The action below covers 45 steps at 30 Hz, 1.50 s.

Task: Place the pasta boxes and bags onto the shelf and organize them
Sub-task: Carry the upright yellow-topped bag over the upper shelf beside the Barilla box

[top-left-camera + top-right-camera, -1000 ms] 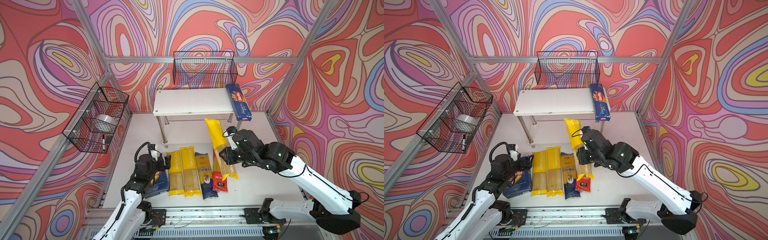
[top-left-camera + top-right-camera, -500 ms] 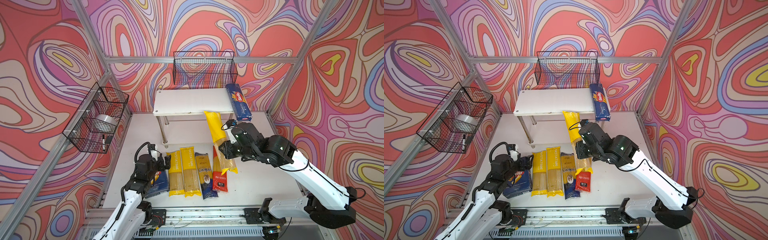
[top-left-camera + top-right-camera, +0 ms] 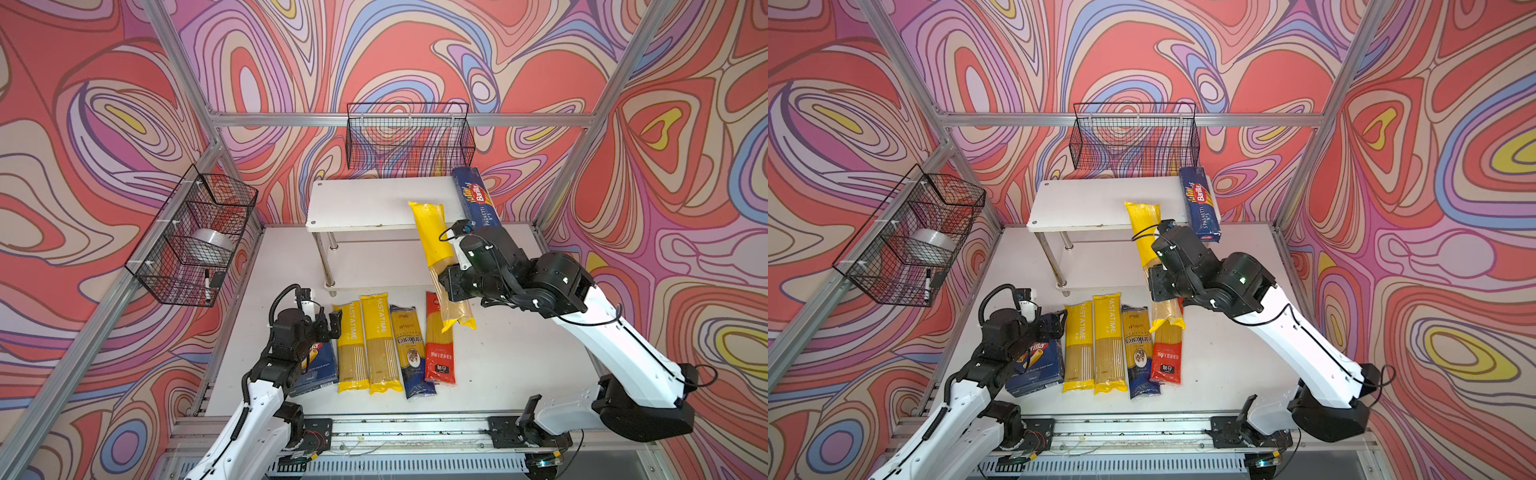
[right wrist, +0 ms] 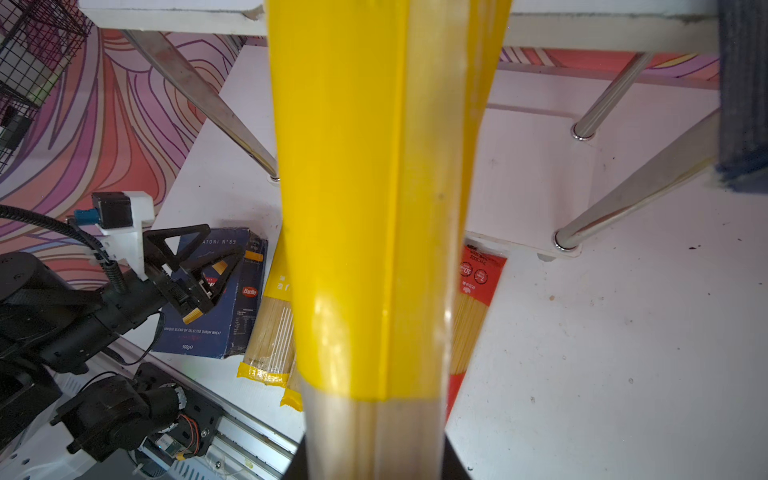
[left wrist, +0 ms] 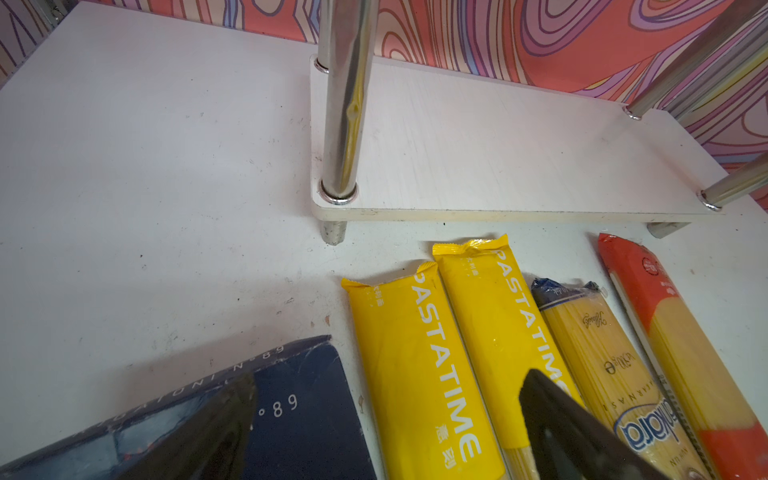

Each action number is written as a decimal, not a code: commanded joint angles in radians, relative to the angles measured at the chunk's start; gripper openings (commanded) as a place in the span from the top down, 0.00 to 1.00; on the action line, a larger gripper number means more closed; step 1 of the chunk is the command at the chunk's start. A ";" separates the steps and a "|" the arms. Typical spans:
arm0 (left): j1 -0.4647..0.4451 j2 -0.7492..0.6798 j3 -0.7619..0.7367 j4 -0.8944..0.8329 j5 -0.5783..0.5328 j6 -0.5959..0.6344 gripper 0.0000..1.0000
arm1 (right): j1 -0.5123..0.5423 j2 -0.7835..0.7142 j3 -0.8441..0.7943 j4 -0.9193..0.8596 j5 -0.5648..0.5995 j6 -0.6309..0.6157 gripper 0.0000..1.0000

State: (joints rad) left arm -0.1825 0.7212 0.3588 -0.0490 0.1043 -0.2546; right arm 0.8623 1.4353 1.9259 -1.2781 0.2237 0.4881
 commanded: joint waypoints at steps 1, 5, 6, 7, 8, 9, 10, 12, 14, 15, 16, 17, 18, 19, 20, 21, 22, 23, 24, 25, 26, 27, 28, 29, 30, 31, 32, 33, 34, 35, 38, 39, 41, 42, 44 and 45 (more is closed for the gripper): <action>-0.001 -0.009 -0.005 0.003 0.006 0.014 0.00 | -0.034 0.024 0.098 0.058 0.010 -0.045 0.99; -0.001 -0.010 -0.006 0.005 0.016 0.019 0.00 | -0.116 0.061 0.136 0.060 -0.062 -0.060 0.99; -0.001 -0.010 -0.006 0.005 0.018 0.018 0.00 | -0.130 0.070 0.146 0.059 -0.067 -0.063 1.00; -0.001 -0.011 -0.007 0.005 0.019 0.019 0.00 | -0.146 0.081 0.165 0.052 -0.074 -0.067 0.99; -0.001 -0.011 -0.006 0.006 0.018 0.019 0.00 | -0.160 0.094 0.188 0.045 -0.081 -0.073 1.00; -0.002 -0.010 -0.006 0.005 0.018 0.019 0.00 | -0.166 0.110 0.210 0.036 -0.082 -0.078 1.00; 0.000 -0.009 -0.006 0.005 0.018 0.018 0.00 | -0.171 0.127 0.247 0.024 -0.080 -0.086 1.00; -0.001 -0.010 -0.007 0.005 0.019 0.018 0.00 | -0.179 0.161 0.310 0.009 -0.078 -0.104 1.00; -0.001 -0.012 -0.008 0.006 0.025 0.021 0.00 | -0.195 0.196 0.381 -0.009 -0.081 -0.117 1.00; -0.001 -0.011 -0.007 0.008 0.024 0.021 0.00 | -0.201 0.211 0.407 -0.014 -0.086 -0.119 1.00; -0.001 -0.011 -0.006 0.005 0.022 0.020 0.00 | -0.205 0.226 0.430 -0.019 -0.092 -0.123 1.00; -0.001 -0.009 -0.006 0.005 0.019 0.019 0.00 | -0.207 0.234 0.448 -0.018 -0.095 -0.127 1.00; 0.000 -0.009 -0.006 0.005 0.015 0.018 0.00 | -0.210 0.241 0.455 -0.015 -0.096 -0.128 1.00; -0.001 -0.009 -0.006 0.005 0.015 0.018 0.00 | -0.214 0.244 0.460 -0.010 -0.099 -0.129 1.00; -0.001 -0.009 -0.005 0.005 0.016 0.018 0.00 | -0.217 0.246 0.462 -0.003 -0.102 -0.130 1.00; -0.001 -0.010 -0.006 0.005 0.021 0.020 0.00 | -0.224 0.250 0.467 0.003 -0.106 -0.133 1.00; -0.001 -0.011 -0.006 0.006 0.023 0.021 0.00 | -0.234 0.255 0.474 0.007 -0.109 -0.138 1.00; -0.001 -0.010 -0.006 0.006 0.021 0.020 0.00 | -0.239 0.259 0.479 0.007 -0.108 -0.143 1.00; -0.002 -0.009 -0.007 0.005 0.020 0.020 0.00 | -0.241 0.261 0.476 0.009 -0.100 -0.147 1.00; -0.001 -0.009 -0.006 0.005 0.020 0.020 0.00 | -0.242 0.262 0.467 0.015 -0.092 -0.149 1.00; -0.001 -0.009 -0.007 0.005 0.022 0.020 0.00 | -0.245 0.259 0.457 0.025 -0.093 -0.149 1.00; -0.001 -0.009 -0.007 0.006 0.021 0.020 0.00 | -0.246 0.257 0.446 0.040 -0.097 -0.153 1.00; -0.001 -0.009 -0.007 0.006 0.021 0.020 0.00 | -0.248 0.257 0.439 0.054 -0.103 -0.154 1.00; -0.001 -0.009 -0.006 0.006 0.021 0.020 0.00 | -0.248 0.258 0.436 0.062 -0.107 -0.156 1.00; -0.001 -0.008 -0.006 0.005 0.021 0.020 0.00 | -0.248 0.262 0.435 0.068 -0.105 -0.161 1.00; -0.001 -0.009 -0.006 0.006 0.021 0.020 0.00 | -0.247 0.269 0.438 0.069 -0.100 -0.167 1.00; -0.002 -0.009 -0.006 0.006 0.021 0.020 0.00 | -0.249 0.275 0.443 0.069 -0.092 -0.171 1.00; -0.001 -0.009 -0.006 0.007 0.021 0.021 0.00 | -0.250 0.282 0.447 0.072 -0.083 -0.176 1.00; -0.001 -0.009 -0.006 0.006 0.021 0.020 0.00 | -0.254 0.288 0.450 0.075 -0.079 -0.186 0.99; -0.001 -0.009 -0.007 0.006 0.020 0.020 0.00 | -0.256 0.292 0.451 0.077 -0.073 -0.194 0.99; -0.001 -0.009 -0.006 0.007 0.020 0.021 0.00 | -0.262 0.293 0.443 0.097 -0.021 -0.219 0.99; -0.001 -0.009 -0.006 0.007 0.018 0.019 0.00 | -0.266 0.288 0.433 0.115 -0.011 -0.225 0.99; -0.001 -0.008 -0.005 0.007 0.015 0.018 0.00 | -0.275 0.283 0.413 0.148 -0.001 -0.227 0.99; -0.001 -0.007 -0.005 0.007 0.017 0.018 0.00 | -0.280 0.282 0.404 0.165 -0.002 -0.227 0.98; 0.000 -0.008 -0.006 0.007 0.016 0.018 0.00 | -0.284 0.293 0.405 0.180 -0.004 -0.228 0.98; -0.001 -0.008 -0.004 0.007 0.016 0.018 0.00 | -0.285 0.305 0.418 0.170 0.002 -0.234 0.97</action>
State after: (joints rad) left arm -0.1825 0.7212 0.3588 -0.0486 0.1158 -0.2398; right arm 0.5854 1.7523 2.3165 -1.2671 0.1764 0.2787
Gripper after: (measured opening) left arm 0.999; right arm 0.239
